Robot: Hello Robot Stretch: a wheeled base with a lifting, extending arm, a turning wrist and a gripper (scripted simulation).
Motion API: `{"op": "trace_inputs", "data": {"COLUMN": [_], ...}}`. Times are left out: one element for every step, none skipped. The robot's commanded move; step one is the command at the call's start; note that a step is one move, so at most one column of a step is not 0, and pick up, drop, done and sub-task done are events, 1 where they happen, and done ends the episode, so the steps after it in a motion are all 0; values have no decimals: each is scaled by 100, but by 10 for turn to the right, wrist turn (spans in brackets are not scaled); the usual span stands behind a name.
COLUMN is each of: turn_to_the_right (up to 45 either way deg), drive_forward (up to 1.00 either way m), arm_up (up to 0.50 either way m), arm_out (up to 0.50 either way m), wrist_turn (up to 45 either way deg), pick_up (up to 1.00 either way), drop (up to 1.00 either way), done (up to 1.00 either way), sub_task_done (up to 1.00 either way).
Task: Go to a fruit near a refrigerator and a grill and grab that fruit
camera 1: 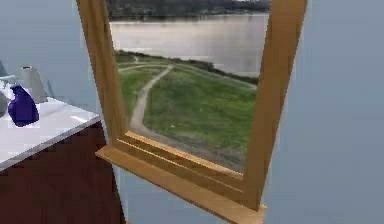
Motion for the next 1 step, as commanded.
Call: {"op": "trace_inputs", "data": {"turn_to_the_right": [-450], "drive_forward": [0], "arm_up": [0], "arm_out": [0], "wrist_turn": [0], "pick_up": [0], "drop": [0], "done": [0], "sub_task_done": [0]}}
